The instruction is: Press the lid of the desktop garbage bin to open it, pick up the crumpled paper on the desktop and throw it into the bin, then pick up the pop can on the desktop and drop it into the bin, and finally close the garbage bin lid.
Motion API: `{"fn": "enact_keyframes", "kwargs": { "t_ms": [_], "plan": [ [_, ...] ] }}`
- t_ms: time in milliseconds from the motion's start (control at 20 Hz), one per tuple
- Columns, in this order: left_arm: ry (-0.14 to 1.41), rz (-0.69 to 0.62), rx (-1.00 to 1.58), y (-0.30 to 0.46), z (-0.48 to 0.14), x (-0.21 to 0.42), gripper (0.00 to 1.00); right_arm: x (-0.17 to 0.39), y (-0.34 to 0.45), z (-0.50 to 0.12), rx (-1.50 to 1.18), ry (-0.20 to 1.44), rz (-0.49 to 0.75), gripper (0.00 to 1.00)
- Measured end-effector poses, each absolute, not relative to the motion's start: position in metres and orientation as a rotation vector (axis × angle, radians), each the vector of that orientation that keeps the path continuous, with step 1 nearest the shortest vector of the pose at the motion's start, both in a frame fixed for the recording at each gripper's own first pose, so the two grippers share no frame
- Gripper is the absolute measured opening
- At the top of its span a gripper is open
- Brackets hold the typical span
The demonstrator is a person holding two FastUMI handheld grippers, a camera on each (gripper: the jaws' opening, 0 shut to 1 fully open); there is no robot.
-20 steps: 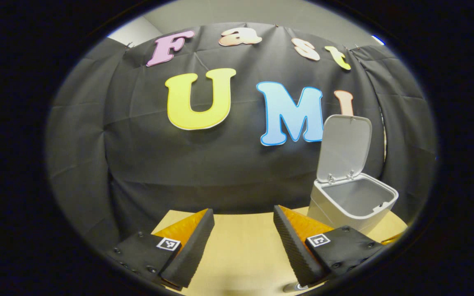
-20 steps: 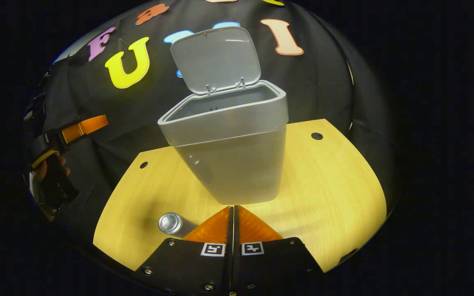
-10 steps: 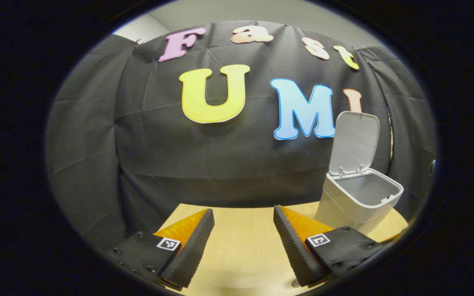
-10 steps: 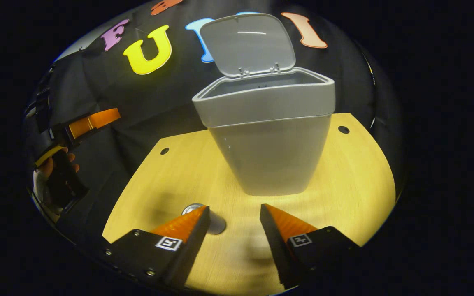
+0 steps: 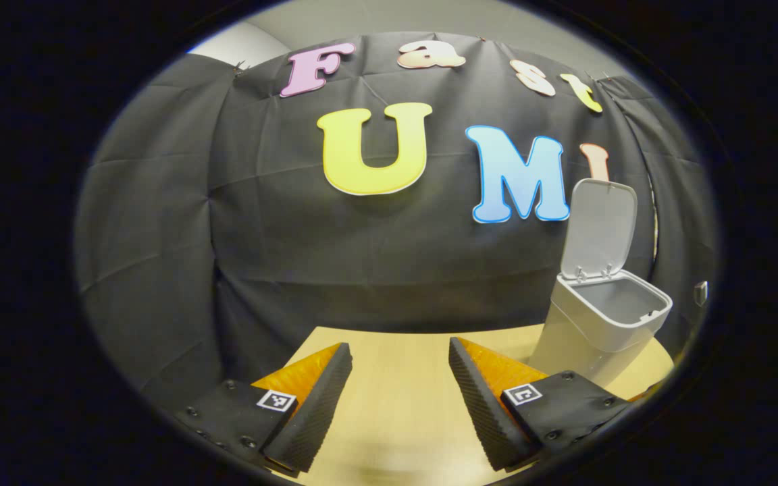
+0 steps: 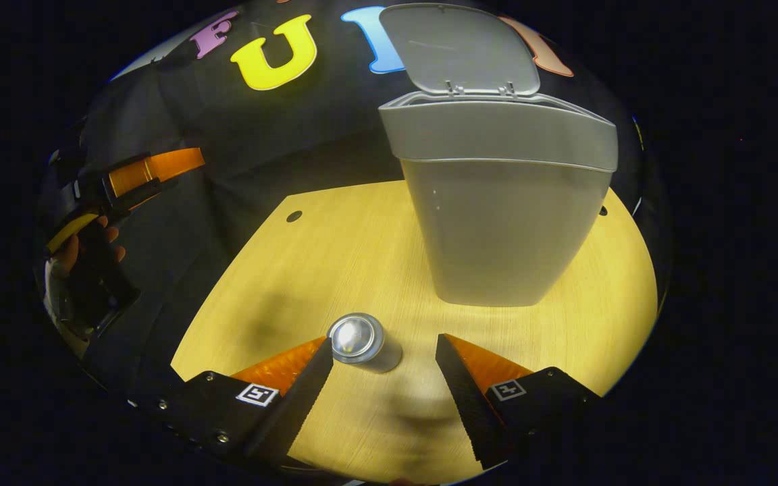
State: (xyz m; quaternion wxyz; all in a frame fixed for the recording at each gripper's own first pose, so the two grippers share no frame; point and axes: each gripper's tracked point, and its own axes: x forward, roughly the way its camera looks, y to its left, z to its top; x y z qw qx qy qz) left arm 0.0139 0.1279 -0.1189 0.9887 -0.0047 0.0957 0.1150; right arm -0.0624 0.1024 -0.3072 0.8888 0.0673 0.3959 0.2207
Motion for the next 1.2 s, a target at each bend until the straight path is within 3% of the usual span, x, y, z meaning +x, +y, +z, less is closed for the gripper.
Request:
{"fn": "enact_keyframes", "kwargs": {
  "t_ms": [500,1000,1200],
  "plan": [
    [0.203,0.295,-0.019,0.165,-0.126,-0.012,1.00,-0.054,0.143,-0.328,-0.001,0.837,0.529,0.98],
    [0.220,0.354,-0.021,0.198,-0.135,-0.041,1.00,-0.049,0.151,-0.352,-0.082,0.880,0.519,0.98],
    [0.219,0.368,-0.022,0.207,-0.142,-0.045,1.00,-0.048,0.148,-0.353,-0.121,0.886,0.519,0.85]
  ]
}}
